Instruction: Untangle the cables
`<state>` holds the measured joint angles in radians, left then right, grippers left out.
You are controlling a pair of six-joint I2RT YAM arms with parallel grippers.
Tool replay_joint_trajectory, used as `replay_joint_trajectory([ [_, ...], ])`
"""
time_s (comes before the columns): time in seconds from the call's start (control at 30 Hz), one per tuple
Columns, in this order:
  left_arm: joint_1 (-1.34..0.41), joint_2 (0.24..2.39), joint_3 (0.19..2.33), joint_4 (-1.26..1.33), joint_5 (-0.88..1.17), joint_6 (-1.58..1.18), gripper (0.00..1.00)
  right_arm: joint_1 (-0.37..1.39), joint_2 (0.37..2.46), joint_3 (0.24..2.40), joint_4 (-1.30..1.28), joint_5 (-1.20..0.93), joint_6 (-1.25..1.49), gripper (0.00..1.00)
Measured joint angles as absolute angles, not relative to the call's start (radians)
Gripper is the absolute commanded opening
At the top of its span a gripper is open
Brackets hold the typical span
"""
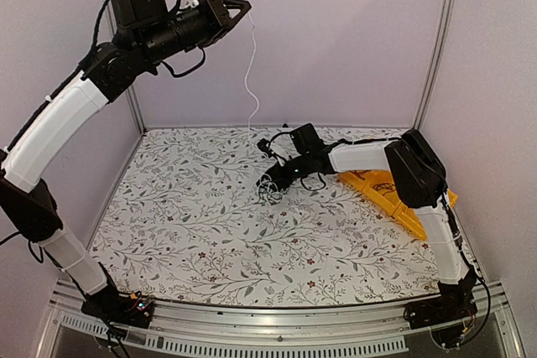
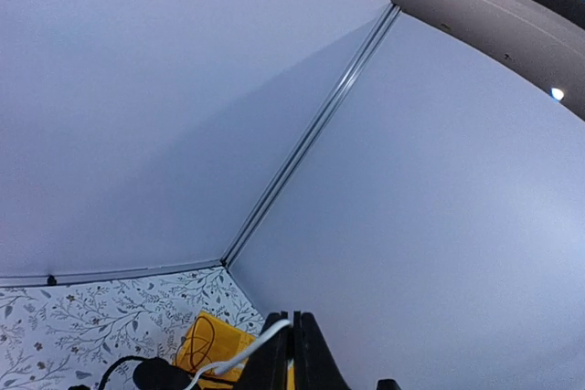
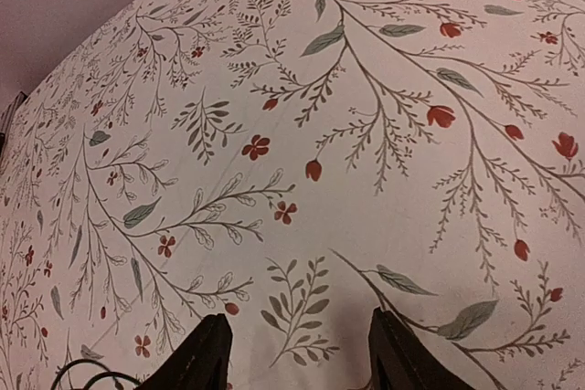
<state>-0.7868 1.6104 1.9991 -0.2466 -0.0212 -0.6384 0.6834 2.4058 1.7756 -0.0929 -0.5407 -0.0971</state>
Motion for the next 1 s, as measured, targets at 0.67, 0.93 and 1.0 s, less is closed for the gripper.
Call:
replay_joint_trajectory([
  [0.67, -0.789, 1.529, 1.72, -0.181, -0.107, -0.657, 0.0, 0.658, 2.215, 1.589, -0.082, -0.783, -0.227, 0.78],
  [0.93, -0.789, 1.529, 1.722, -0.188, -0.117, -0.657, 0.0, 0.702, 2.231, 1.603, -0.074, -0.81, -0.229, 0.76],
  [1.0, -0.789, 1.529, 1.727, -0.195, -0.119, -0.657, 0.0, 0.701, 2.234, 1.602, -0.086, -0.806, -0.234, 0.76],
])
